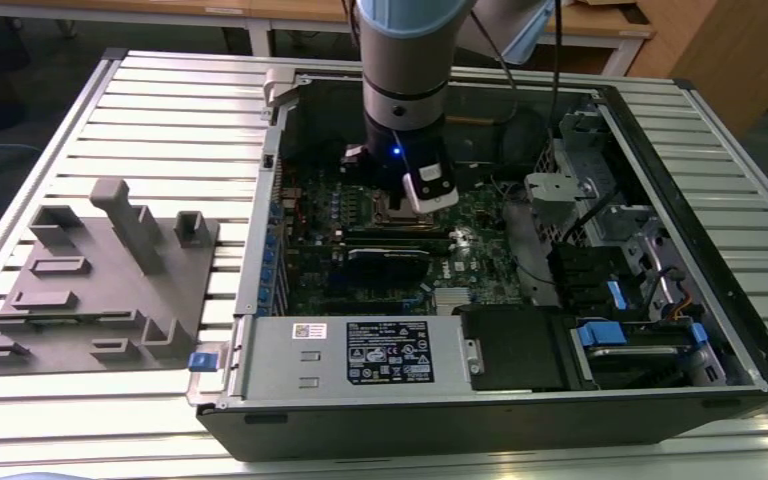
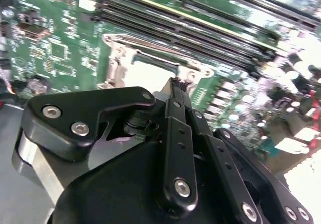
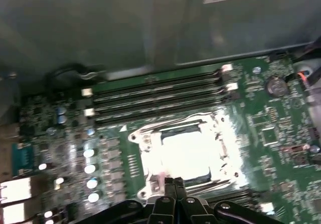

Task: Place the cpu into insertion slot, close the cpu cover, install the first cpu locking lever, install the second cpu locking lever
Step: 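Install the second cpu locking lever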

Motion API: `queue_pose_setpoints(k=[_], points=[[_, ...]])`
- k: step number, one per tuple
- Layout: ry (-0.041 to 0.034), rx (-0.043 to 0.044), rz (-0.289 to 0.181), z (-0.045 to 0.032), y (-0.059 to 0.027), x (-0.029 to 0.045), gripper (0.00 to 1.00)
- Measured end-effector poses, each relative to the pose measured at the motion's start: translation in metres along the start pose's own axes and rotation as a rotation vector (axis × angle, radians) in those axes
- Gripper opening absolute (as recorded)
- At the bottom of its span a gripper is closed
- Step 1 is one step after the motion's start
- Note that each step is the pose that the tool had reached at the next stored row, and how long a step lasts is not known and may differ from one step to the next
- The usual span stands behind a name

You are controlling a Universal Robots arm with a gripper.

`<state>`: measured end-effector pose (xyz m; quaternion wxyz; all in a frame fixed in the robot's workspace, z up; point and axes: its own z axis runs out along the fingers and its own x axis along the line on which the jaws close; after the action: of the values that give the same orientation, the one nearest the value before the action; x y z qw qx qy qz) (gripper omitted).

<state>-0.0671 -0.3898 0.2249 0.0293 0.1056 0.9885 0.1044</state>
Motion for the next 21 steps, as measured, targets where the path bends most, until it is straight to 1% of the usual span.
queue_pose_setpoints(k=[1,3,6,7,8,9,11,12,16,21], points=[[-0.0001,0.0003,0.0,0.0009,0.0015,-0.0026,0.11],[-0.0008,0.0038,0.0,0.003,0.0069,-0.004,0.11],[-0.0032,0.0155,-0.001,0.0066,0.0176,-0.0036,0.11],[-0.0044,0.0216,-0.002,0.0076,0.0206,-0.0036,0.11],[-0.0066,0.0324,-0.003,0.0081,0.0222,-0.0038,0.11],[-0.0099,0.0475,-0.004,0.0085,0.0234,-0.004,0.11],[-0.0169,0.0813,-0.007,0.009,0.0255,-0.0039,0.11],[-0.0189,0.0914,-0.007,0.0093,0.0265,-0.0038,0.11],[-0.018,0.0919,-0.015,0.0103,0.0289,-0.005,0.11],[-0.0173,0.0919,-0.019,0.0103,0.0291,-0.0052,0.11]])
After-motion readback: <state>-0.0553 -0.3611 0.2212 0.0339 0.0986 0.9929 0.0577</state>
